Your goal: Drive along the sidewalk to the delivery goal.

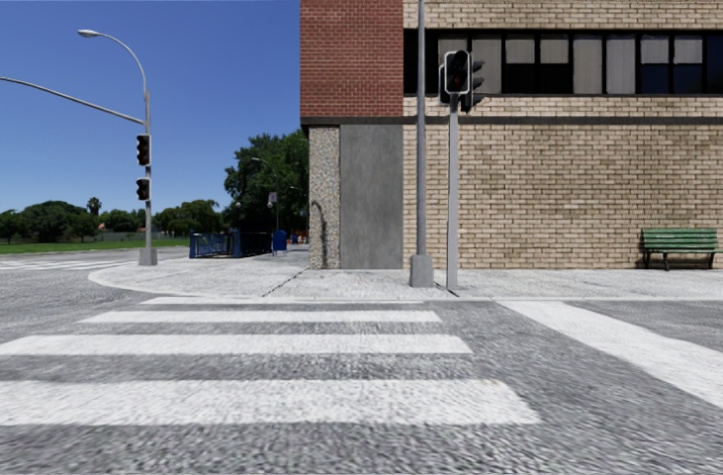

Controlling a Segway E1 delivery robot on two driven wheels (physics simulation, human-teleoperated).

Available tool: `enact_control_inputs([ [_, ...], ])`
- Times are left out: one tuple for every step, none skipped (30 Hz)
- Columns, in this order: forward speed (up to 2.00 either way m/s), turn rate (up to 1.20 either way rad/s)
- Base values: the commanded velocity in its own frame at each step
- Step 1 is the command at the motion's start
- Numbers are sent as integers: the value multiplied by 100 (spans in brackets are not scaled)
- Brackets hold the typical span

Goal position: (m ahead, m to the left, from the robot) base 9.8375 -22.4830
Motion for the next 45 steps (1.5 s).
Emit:
enact_control_inputs([
  [200,0],
  [200,0],
  [200,0],
  [200,0],
  [200,0],
  [200,0],
  [200,0],
  [200,0],
  [200,0],
  [200,0],
  [200,0],
  [200,0],
  [200,0],
  [200,0],
  [200,0],
  [200,0],
  [200,0],
  [200,0],
  [200,0],
  [200,0],
  [200,0],
  [200,0],
  [200,0],
  [200,0],
  [200,0],
  [200,0],
  [200,0],
  [200,0],
  [200,0],
  [200,0],
  [200,0],
  [200,0],
  [200,0],
  [200,0],
  [200,0],
  [200,0],
  [200,0],
  [200,0],
  [200,0],
  [200,0],
  [200,0],
  [200,0],
  [200,0],
  [200,0],
  [200,0],
])
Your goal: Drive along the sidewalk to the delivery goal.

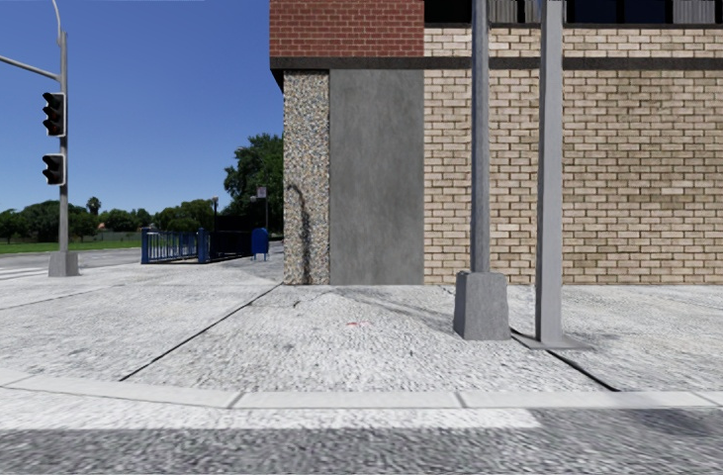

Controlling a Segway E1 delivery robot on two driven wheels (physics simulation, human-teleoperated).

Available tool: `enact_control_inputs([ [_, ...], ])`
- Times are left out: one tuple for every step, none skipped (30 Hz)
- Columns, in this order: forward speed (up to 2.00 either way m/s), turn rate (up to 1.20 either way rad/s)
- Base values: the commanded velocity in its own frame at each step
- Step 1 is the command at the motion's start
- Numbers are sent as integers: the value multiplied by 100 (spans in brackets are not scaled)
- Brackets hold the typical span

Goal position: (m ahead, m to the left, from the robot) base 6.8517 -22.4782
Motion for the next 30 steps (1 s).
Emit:
enact_control_inputs([
  [200,0],
  [200,0],
  [200,0],
  [200,0],
  [200,0],
  [200,0],
  [200,0],
  [200,0],
  [200,0],
  [200,0],
  [200,0],
  [200,0],
  [200,0],
  [200,0],
  [200,0],
  [200,0],
  [200,0],
  [200,0],
  [193,0],
  [193,0],
  [167,0],
  [144,0],
  [135,0],
  [131,0],
  [131,0],
  [131,0],
  [130,0],
  [129,0],
  [129,0],
  [129,0],
])
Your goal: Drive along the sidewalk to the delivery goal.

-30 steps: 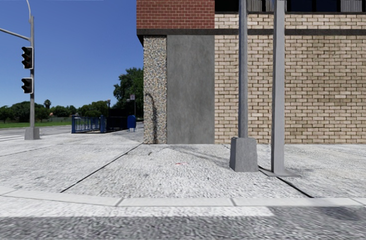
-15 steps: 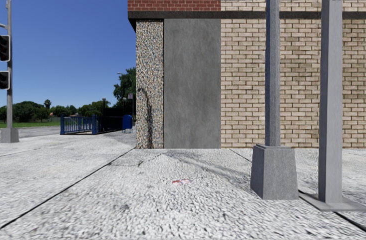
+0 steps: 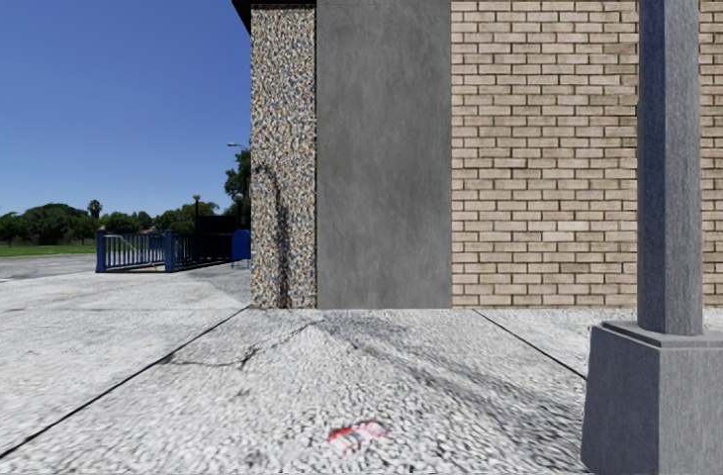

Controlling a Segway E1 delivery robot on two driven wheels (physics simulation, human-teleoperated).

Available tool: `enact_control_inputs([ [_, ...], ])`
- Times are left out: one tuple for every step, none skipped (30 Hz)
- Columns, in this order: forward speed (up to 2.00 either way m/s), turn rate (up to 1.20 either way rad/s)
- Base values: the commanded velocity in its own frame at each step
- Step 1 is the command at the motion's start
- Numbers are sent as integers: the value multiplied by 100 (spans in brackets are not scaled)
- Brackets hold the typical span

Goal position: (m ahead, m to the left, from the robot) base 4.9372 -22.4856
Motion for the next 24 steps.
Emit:
enact_control_inputs([
  [129,0],
  [129,0],
  [129,0],
  [129,0],
  [129,0],
  [129,0],
  [130,0],
  [130,0],
  [131,0],
  [134,0],
  [139,-11],
  [139,-11],
  [140,-30],
  [141,-37],
  [141,-43],
  [141,-48],
  [141,-48],
  [141,-52],
  [141,-57],
  [141,-64],
  [141,-64],
  [141,-68],
  [141,-69],
  [141,-70],
])
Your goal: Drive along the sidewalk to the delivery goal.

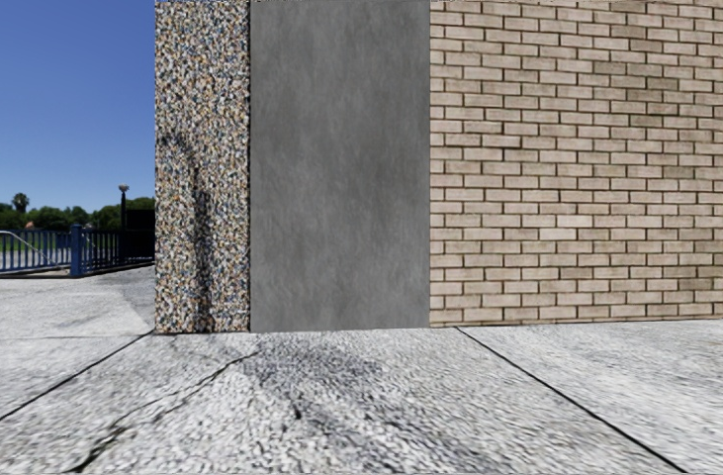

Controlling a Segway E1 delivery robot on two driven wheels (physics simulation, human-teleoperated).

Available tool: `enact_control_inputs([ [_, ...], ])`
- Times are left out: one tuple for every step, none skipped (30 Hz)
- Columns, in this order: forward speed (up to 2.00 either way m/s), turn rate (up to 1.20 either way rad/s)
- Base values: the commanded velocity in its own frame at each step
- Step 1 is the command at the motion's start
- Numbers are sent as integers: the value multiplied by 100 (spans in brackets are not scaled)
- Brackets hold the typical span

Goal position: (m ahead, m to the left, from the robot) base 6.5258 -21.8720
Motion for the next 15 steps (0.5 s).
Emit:
enact_control_inputs([
  [141,-70],
  [141,-70],
  [141,-70],
  [141,-70],
  [141,-70],
  [141,-70],
  [141,-70],
  [141,-70],
  [141,-70],
  [141,-70],
  [141,-70],
  [141,-70],
  [141,-70],
  [141,-70],
  [141,-70],
])
